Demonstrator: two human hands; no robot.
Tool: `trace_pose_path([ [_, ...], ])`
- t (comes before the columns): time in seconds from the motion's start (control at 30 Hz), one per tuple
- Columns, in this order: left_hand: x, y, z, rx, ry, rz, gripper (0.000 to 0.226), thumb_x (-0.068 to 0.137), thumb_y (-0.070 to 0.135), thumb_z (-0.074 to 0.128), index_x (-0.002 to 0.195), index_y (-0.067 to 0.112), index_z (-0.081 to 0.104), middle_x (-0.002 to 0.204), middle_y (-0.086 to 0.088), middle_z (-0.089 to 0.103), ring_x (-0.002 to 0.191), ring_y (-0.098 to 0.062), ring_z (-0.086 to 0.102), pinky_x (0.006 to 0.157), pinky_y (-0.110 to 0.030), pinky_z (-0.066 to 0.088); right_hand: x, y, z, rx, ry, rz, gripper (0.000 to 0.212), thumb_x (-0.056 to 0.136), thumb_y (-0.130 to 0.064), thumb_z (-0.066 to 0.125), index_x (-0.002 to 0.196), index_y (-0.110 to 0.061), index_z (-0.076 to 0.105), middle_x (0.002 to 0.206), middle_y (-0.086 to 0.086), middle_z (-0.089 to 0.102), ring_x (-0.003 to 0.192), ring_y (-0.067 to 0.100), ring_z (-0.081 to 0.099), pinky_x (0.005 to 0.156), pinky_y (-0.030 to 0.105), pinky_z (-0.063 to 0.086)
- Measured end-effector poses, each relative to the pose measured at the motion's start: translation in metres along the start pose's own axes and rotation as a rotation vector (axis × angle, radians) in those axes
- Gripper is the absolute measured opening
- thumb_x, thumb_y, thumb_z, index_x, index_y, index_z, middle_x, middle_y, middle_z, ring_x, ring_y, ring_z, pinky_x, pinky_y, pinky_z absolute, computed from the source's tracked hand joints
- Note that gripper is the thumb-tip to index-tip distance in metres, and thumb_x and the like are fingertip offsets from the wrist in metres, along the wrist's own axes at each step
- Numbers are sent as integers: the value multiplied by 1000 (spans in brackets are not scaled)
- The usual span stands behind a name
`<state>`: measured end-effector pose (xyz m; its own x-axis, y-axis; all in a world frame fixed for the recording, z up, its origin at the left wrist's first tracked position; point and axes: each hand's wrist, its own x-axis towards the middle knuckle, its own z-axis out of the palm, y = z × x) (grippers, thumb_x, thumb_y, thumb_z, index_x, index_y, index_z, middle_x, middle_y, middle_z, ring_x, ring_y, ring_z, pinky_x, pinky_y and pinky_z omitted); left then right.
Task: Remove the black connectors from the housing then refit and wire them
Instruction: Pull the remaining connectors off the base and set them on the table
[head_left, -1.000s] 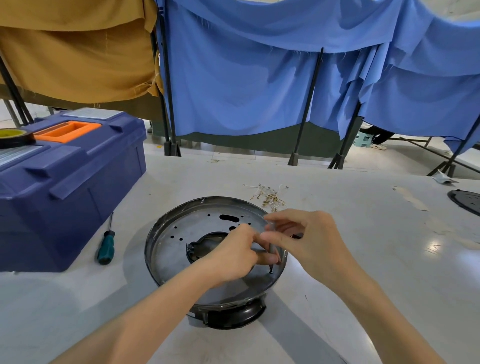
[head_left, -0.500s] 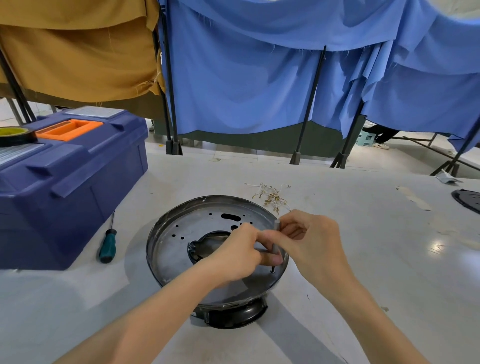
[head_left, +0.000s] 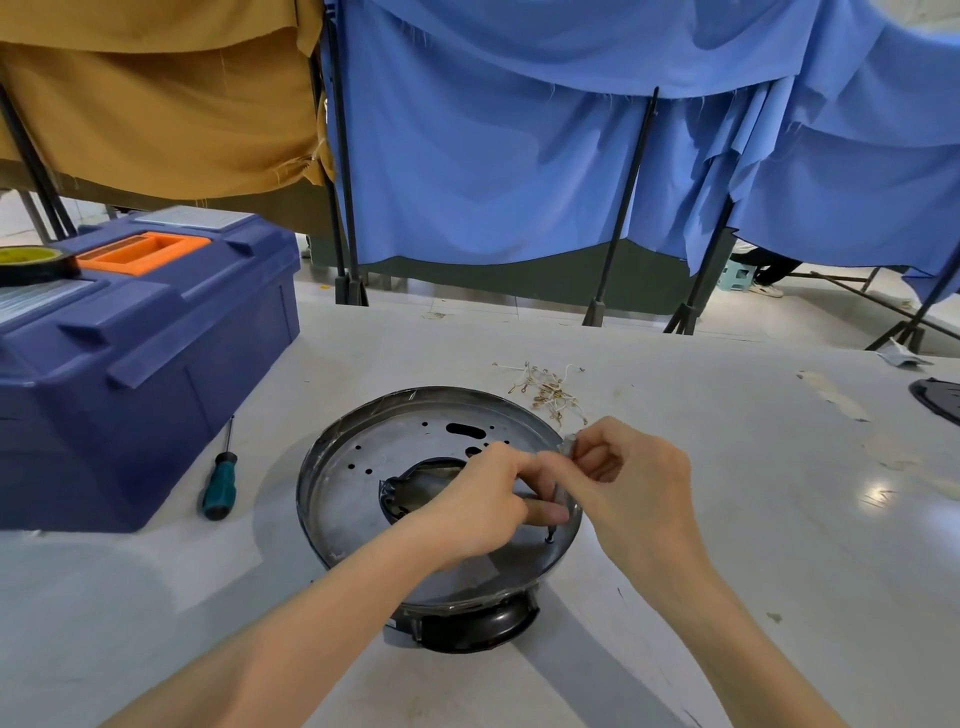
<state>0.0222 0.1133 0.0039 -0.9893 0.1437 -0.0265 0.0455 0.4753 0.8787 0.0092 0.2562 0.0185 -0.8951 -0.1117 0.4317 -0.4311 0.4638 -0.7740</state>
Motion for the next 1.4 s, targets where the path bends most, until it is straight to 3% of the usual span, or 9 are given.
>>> trace_pose_path([
  [0.13, -1, 1, 0, 12, -20, 2, 5, 87, 6, 67, 82, 5, 67, 94, -10, 71, 103, -18, 63, 103, -44, 43, 10, -3, -15, 14, -275, -86, 17, 79, -21, 77, 95, -28, 75, 69, -13, 69, 66, 3, 63, 66, 11, 47],
  [0.27, -3, 2, 0, -7, -38, 1, 8, 88, 0, 63, 83, 5, 68, 92, -12, 70, 99, -20, 65, 101, -44, 45, 11, -5, -19, -37, -300, -144, 16, 83, -14, 74, 97, -21, 77, 68, -10, 71, 66, 1, 66, 67, 9, 48],
  [0.37, -4, 0, -1, -10, -54, 13, 14, 88, -1, 62, 84, 10, 70, 89, -6, 70, 98, -17, 65, 101, -41, 47, 10, -5, -27, -21, -395, -136, 20, 84, -13, 72, 101, -22, 75, 77, -4, 75, 71, 7, 70, 74, 20, 54],
  [0.57, -3, 0, 0, -47, -8, 23, 14, 75, 16, 81, 85, 14, 71, 89, -1, 71, 95, -12, 65, 95, -36, 48, 8, -6, -26, 7, -314, -64, 16, 76, -7, 79, 86, -20, 75, 67, -3, 72, 57, 10, 68, 65, 18, 54],
  [0.73, -1, -1, 1, -94, -40, 30, 11, 82, 3, 72, 83, 14, 73, 76, 9, 70, 75, 4, 64, 69, -7, 45, 2, -3, -11, -62, -155, -51, 12, 73, -19, 81, 76, -16, 70, 59, 1, 69, 61, 17, 68, 66, 31, 55],
  [0.9, -2, 1, -1, -58, 12, -15, 10, 83, 7, 72, 74, 11, 69, 82, 5, 71, 87, -2, 64, 78, -22, 45, 8, -6, -24, 50, -340, -98, 23, 78, -20, 78, 99, -28, 74, 77, -10, 73, 74, 5, 69, 75, 20, 55],
  [1.03, -4, 0, -2, -74, -16, 6, 22, 81, 12, 75, 66, 26, 67, 91, 0, 73, 100, -8, 64, 100, -34, 43, 7, -9, -25, 30, -276, -191, 13, 79, -12, 77, 90, -19, 78, 75, -10, 74, 69, 1, 69, 69, 12, 53],
  [1.3, 0, -2, 2, -62, 49, -16, 14, 76, 20, 80, 68, 27, 70, 92, 2, 72, 98, -5, 61, 80, -20, 41, -8, -8, -6, 20, 36, -15, 16, 74, -18, 81, 70, -30, 71, 62, -17, 68, 60, 2, 66, 67, 17, 53],
  [1.4, 0, -3, 2, -55, 23, -2, 9, 81, 14, 75, 74, 16, 70, 94, -5, 72, 102, -14, 62, 89, -27, 44, -1, -10, -12, 60, -72, 6, 21, 72, -16, 83, 70, -32, 69, 64, -9, 71, 59, 5, 67, 65, 18, 54],
])
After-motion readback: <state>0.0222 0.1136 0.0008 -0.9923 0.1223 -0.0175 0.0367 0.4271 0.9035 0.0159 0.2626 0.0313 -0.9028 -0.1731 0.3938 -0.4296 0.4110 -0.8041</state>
